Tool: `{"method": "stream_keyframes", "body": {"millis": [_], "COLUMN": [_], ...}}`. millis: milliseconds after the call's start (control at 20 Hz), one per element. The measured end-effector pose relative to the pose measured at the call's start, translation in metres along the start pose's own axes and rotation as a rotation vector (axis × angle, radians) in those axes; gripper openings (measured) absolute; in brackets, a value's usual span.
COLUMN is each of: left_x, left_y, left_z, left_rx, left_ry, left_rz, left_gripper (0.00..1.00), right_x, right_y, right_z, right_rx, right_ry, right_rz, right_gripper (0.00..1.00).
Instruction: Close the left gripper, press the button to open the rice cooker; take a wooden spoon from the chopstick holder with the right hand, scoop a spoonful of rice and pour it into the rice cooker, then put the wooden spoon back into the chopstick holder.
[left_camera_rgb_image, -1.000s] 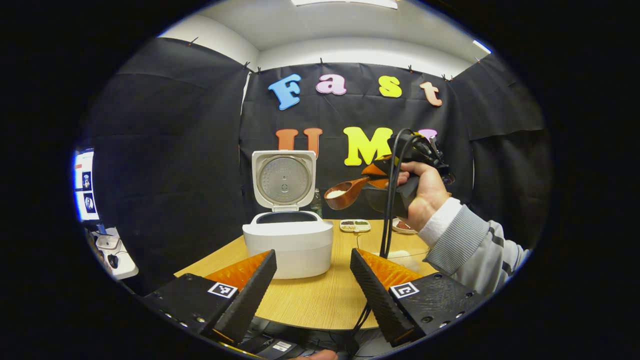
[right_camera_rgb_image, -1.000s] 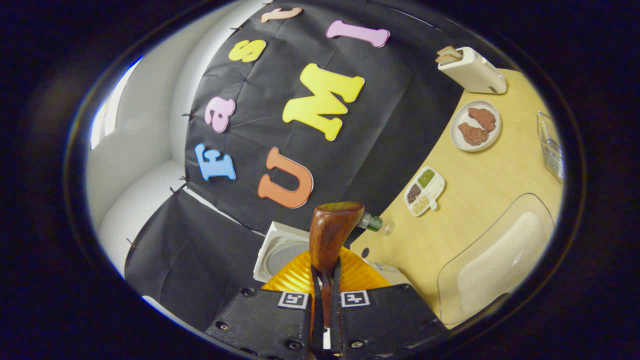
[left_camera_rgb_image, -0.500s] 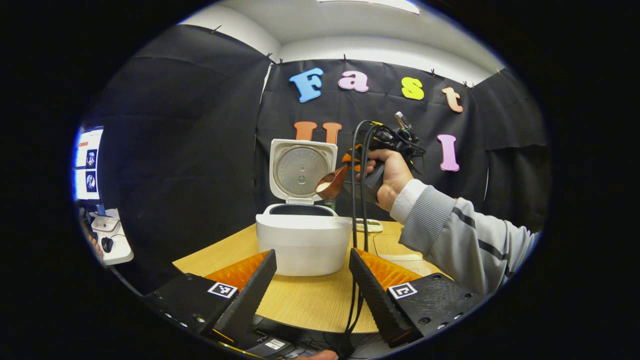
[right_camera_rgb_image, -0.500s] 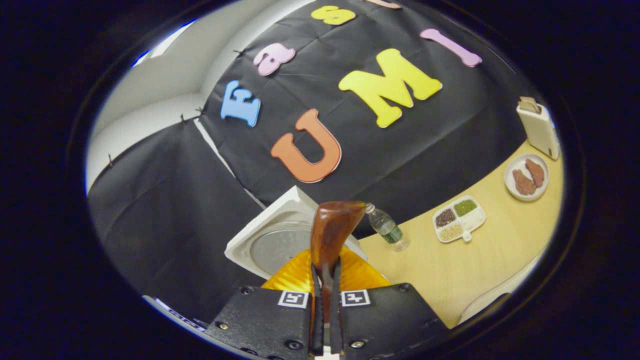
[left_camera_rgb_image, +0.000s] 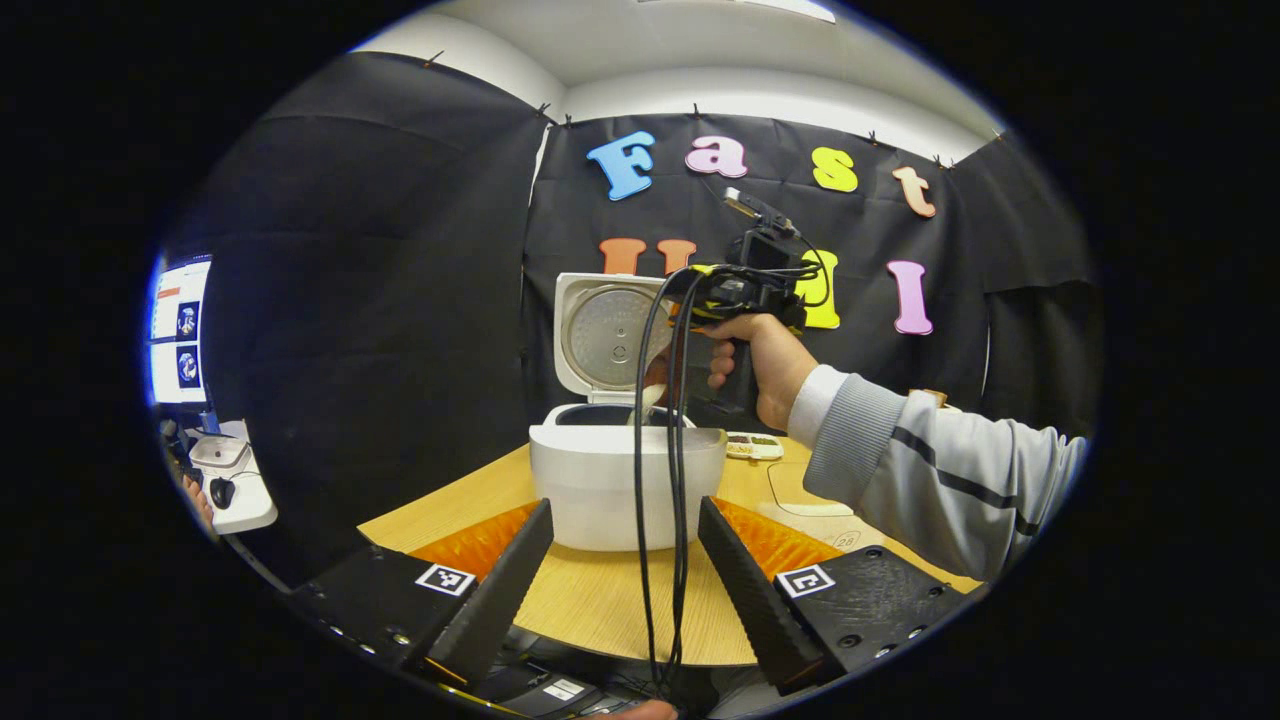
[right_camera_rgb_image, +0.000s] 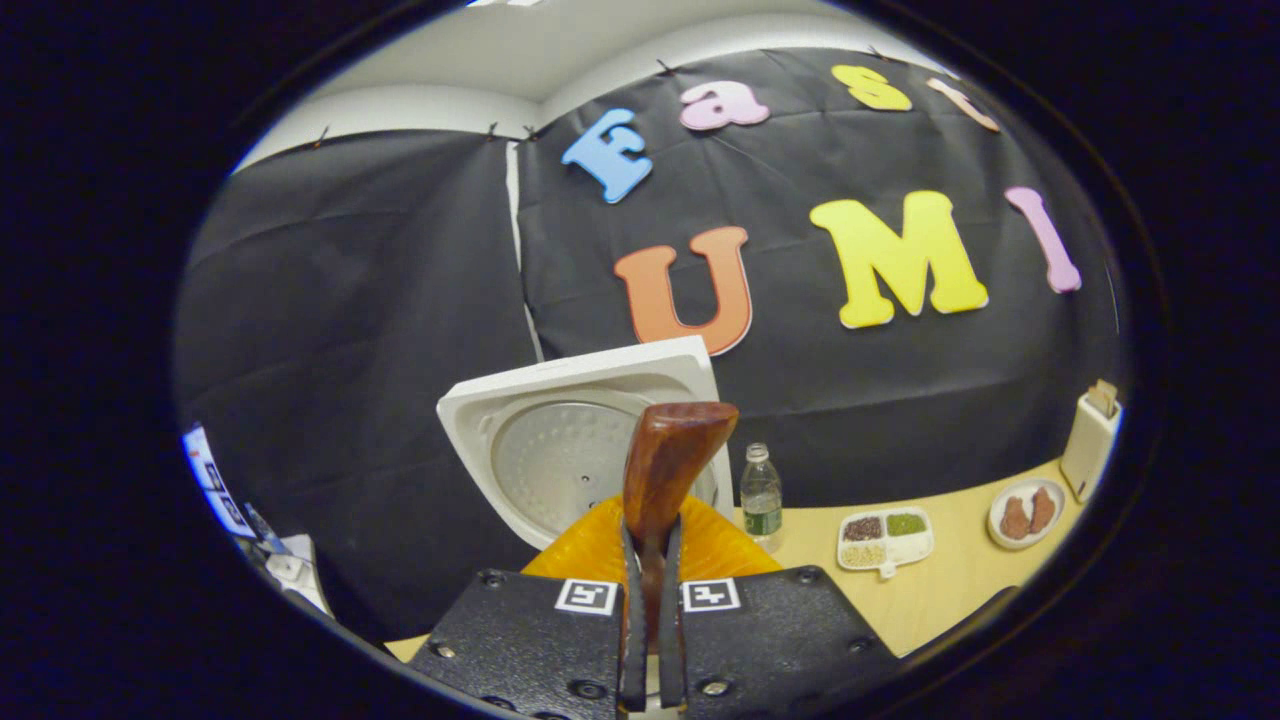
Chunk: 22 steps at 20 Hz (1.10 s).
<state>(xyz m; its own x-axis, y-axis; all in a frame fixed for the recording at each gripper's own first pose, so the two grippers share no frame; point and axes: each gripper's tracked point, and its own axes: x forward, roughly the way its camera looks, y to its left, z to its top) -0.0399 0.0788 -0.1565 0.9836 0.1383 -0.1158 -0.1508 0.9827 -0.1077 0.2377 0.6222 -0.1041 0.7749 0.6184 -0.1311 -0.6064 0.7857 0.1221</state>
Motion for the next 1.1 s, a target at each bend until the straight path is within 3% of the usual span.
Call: {"method": "stream_keyframes", "body": {"millis": [250, 400, 550, 700, 800, 850, 900, 1100], "left_x": [-0.001, -0.001, -0.002, -0.001, -0.002, -0.001, -0.001, 0.003], "left_y": [-0.008, -0.009, -0.013, -0.018, -0.019, -0.022, -0.033, -0.063], "left_z": [0.007, 0.005, 0.005, 0.008, 0.015, 0.016, 0.016, 0.013], "left_rx": [0.002, 0.000, -0.015, -0.024, -0.032, -0.038, -0.040, -0.032], "left_ry": [-0.015, -0.007, -0.003, -0.013, -0.035, -0.042, -0.044, -0.044], "left_rz": [-0.004, -0.003, -0.013, -0.022, -0.006, -0.001, -0.015, -0.062], "left_gripper": [0.94, 0.94, 0.94, 0.94, 0.94, 0.94, 0.94, 0.94], "right_x": [-0.009, -0.015, -0.024, -0.049, -0.071, -0.084, -0.100, -0.171], "right_y": [0.019, 0.027, 0.024, 0.000, -0.026, -0.042, -0.059, -0.131], "right_z": [-0.006, -0.013, -0.012, 0.000, 0.013, 0.019, 0.026, 0.055], "right_rx": [-0.376, -0.486, -0.401, -0.304, -0.249, -0.230, -0.216, -0.181], "right_ry": [-0.029, -0.044, -0.062, -0.090, -0.112, -0.118, -0.128, -0.170], "right_rz": [-0.017, -0.022, -0.009, -0.054, -0.070, -0.081, -0.095, -0.159], "right_gripper": [0.11, 0.10, 0.10, 0.11, 0.11, 0.06, 0.11, 0.11]}}
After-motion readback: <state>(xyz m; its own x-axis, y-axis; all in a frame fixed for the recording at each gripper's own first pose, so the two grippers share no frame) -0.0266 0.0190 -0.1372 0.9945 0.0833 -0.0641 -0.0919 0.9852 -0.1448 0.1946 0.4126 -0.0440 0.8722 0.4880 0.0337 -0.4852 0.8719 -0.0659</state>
